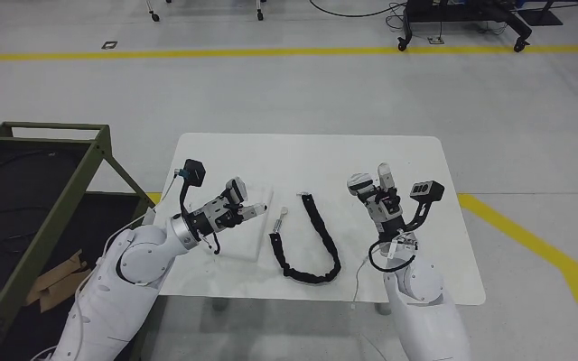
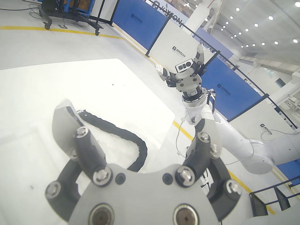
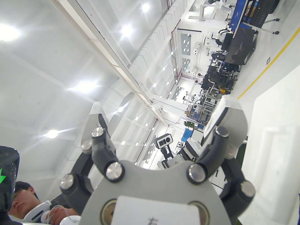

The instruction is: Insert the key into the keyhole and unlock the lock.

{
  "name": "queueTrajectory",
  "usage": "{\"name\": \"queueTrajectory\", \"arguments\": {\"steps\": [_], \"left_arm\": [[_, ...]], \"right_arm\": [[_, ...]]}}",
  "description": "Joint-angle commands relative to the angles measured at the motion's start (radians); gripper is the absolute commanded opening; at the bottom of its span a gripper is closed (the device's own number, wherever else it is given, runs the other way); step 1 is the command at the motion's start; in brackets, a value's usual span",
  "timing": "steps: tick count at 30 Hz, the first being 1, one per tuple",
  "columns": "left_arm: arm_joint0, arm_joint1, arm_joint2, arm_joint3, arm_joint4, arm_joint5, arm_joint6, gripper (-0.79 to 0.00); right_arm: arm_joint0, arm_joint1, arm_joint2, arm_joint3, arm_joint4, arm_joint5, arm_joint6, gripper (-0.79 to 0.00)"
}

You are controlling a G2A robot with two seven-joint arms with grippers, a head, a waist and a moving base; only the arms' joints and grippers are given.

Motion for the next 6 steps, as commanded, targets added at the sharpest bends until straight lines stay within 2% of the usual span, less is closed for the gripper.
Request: {"name": "queueTrajectory", "arguments": {"steps": [1,6], "left_arm": [[0.000,0.000,0.000,0.000,0.000,0.000,0.000,0.000],[0.000,0.000,0.000,0.000,0.000,0.000,0.000,0.000]], "right_arm": [[0.000,0.000,0.000,0.000,0.000,0.000,0.000,0.000],[0.000,0.000,0.000,0.000,0.000,0.000,0.000,0.000]]}}
